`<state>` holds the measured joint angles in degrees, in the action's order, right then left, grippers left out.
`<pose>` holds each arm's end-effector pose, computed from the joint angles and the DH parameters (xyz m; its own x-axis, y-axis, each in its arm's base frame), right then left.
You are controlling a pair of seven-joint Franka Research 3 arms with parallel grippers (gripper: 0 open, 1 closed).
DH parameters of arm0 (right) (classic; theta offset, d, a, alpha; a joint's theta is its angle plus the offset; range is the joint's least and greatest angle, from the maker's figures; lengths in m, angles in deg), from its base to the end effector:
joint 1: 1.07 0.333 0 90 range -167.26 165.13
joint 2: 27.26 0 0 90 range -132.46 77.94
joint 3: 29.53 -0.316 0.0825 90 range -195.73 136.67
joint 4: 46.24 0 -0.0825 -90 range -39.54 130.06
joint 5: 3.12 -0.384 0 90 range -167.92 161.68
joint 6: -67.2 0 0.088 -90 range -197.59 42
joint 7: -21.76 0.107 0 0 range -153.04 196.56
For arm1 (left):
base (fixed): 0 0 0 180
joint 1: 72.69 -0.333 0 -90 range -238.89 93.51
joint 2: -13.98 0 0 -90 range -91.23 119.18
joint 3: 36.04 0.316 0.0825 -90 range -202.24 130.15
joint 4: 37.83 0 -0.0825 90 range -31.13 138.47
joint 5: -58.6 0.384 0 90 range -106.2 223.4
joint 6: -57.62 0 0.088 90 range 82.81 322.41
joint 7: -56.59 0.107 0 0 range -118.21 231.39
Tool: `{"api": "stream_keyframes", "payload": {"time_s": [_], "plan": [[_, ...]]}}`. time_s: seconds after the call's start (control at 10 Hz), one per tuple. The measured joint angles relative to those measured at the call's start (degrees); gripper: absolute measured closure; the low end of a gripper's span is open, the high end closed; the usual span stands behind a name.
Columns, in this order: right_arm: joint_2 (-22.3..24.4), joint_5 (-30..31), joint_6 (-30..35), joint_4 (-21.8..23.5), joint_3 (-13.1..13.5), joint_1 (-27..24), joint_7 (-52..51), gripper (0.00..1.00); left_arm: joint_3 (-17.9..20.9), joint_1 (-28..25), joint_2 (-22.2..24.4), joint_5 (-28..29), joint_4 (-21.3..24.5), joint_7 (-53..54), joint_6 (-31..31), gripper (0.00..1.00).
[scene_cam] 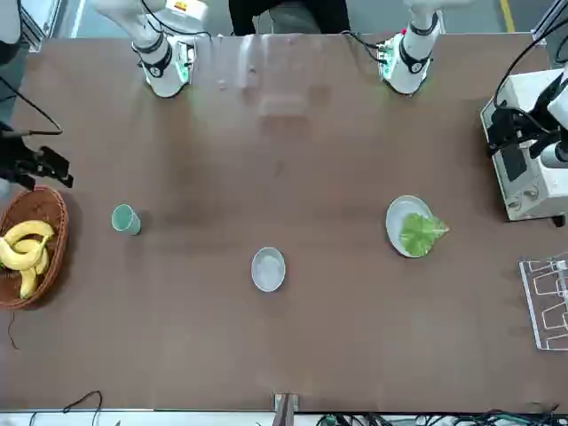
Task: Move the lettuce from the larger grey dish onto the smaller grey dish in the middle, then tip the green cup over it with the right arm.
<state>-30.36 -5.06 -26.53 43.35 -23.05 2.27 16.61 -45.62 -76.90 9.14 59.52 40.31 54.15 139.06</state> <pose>0.5762 -0.0264 0.6033 0.9992 0.0331 0.0209 0.0337 -0.9991 -0.0259 0.5628 -0.0460 0.6610 0.9985 -0.0485 -0.0256 -0.0486 -0.9988 -0.0030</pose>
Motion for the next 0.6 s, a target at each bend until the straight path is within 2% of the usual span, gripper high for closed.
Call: {"api": "stream_keyframes", "payload": {"time_s": [0.6], "plan": [[0.00, 0.00, 0.02, 0.01, 0.02, 0.00, 0.02, 0.00, -0.47, 0.37, -0.01, -0.01, 0.24, -1.24, -0.50, 0.00]]}}
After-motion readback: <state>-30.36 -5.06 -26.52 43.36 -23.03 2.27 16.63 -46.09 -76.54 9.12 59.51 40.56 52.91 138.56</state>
